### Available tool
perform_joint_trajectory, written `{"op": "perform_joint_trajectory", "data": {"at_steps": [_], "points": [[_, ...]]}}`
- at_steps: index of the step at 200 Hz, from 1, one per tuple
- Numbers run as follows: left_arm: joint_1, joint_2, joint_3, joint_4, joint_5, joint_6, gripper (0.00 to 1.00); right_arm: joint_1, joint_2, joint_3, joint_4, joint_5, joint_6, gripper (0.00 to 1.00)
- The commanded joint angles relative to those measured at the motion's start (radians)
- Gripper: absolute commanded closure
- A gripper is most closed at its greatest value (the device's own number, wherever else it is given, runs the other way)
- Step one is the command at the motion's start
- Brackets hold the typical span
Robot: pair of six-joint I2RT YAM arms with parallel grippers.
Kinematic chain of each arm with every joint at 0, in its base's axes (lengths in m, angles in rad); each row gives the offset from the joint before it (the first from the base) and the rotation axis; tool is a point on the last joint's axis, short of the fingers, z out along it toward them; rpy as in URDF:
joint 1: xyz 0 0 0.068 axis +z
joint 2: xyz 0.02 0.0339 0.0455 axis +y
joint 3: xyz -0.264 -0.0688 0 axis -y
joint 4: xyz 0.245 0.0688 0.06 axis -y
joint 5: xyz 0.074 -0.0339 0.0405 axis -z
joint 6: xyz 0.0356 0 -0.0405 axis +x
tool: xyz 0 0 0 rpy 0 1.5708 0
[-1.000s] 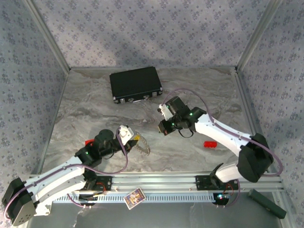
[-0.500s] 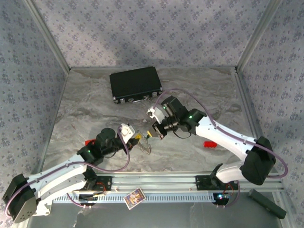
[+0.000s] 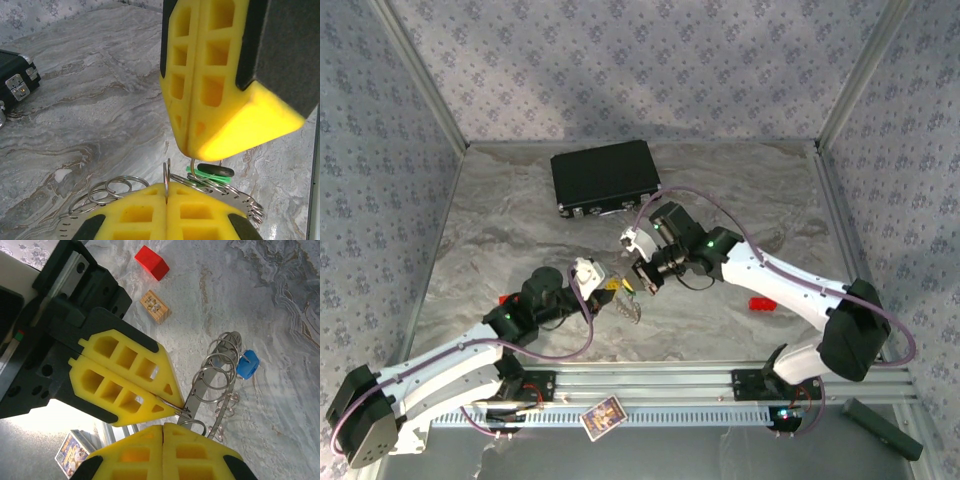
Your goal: Put the keys on the keyring
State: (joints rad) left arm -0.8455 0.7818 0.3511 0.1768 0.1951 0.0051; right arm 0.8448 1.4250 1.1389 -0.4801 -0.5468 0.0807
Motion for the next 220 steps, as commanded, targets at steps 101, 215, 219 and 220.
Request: {"op": "perform_joint_trajectory", "data": {"at_steps": [101, 215, 219, 220], "points": [[-0.003, -0.004, 0.035, 0.041, 0.041, -0.014, 1.00, 0.000, 0.013, 0.045, 0.002, 0.069, -0.006, 1.00], [-0.004, 0.007, 0.045, 0.010, 0.045, 0.004, 1.00, -0.009, -0.048, 0.023, -0.042, 0.168, -0.084, 1.00], [-0.003, 0.007, 0.047, 0.009, 0.046, 0.004, 1.00, -0.009, -0.060, 0.013, -0.037, 0.181, -0.098, 1.00], [-0.003, 0.007, 0.047, 0.009, 0.045, 0.003, 1.00, -0.010, -0.063, 0.011, -0.035, 0.183, -0.102, 1.00]]}}
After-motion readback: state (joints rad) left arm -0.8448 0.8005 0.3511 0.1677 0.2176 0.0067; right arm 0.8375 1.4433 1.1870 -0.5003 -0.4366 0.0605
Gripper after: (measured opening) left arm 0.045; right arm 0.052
